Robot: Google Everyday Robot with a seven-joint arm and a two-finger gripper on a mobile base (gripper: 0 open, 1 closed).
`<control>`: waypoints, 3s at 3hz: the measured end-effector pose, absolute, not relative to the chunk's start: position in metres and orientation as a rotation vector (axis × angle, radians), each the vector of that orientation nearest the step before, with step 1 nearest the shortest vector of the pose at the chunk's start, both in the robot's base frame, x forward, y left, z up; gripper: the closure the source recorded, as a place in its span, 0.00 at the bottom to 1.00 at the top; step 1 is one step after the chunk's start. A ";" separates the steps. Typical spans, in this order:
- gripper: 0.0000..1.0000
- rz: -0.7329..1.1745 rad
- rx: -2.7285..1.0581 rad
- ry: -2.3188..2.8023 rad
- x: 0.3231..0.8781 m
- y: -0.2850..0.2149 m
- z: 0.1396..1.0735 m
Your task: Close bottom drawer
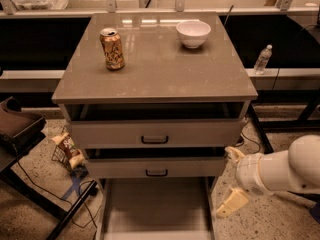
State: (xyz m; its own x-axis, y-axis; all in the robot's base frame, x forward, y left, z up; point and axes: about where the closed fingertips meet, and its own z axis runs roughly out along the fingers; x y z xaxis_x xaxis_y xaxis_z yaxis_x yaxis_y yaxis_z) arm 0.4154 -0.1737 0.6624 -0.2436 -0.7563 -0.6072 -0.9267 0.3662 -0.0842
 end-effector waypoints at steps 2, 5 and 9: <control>0.00 0.328 -1.400 2.041 0.436 -0.176 0.660; 0.00 0.279 -1.274 2.011 0.423 -0.216 0.508; 0.87 0.230 -1.245 1.926 0.362 -0.259 0.375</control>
Offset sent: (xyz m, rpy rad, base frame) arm 0.0200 -0.0018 -0.0042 0.0041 -0.0636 -0.0379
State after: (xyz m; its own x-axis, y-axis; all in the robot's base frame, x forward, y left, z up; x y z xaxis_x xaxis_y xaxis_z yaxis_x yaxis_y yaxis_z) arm 0.3623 -0.2592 0.3748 -0.1823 -0.6796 -0.7106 -0.8279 0.4959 -0.2619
